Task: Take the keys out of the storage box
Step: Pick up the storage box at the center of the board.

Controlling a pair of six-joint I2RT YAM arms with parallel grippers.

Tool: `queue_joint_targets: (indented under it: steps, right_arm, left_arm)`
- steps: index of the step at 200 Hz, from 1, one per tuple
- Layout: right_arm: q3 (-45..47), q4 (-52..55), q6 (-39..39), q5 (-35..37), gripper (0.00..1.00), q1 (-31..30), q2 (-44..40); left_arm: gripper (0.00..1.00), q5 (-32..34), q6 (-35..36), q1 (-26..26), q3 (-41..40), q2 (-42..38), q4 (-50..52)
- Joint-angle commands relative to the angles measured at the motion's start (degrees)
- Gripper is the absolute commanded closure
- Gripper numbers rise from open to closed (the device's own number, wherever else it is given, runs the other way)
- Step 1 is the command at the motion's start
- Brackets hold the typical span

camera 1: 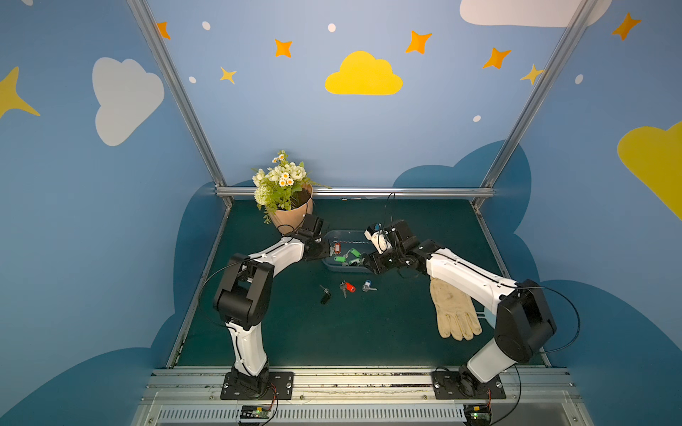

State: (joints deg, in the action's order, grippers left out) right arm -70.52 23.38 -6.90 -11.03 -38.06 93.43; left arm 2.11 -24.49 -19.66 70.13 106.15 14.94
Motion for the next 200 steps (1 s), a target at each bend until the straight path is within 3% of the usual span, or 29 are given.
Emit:
queue_joint_targets:
  steps: [1, 77, 125, 200]
  right_arm:
    - [-2.4, -0.8, -1.7, -2.2, 0.49, -0.1, 2.5]
    - [-10.9, -0.8, -2.7, -2.5, 0.49, -1.0, 13.7]
    - [-20.5, 6.8, -4.3, 6.9, 0.48, -1.1, 22.3]
    - [-28.6, 12.6, -3.8, 13.1, 0.47, -1.4, 30.2]
  left_arm:
    - [0.97, 5.1, -2.1, -0.3, -2.4, -2.9, -6.8]
    - [0.97, 10.5, -1.6, -2.0, -10.5, -7.1, -20.8]
    - [0.97, 9.4, -0.6, -2.0, -11.2, -6.2, -22.2]
    - [0.97, 8.0, 0.6, -2.2, -13.2, -6.4, -24.7]
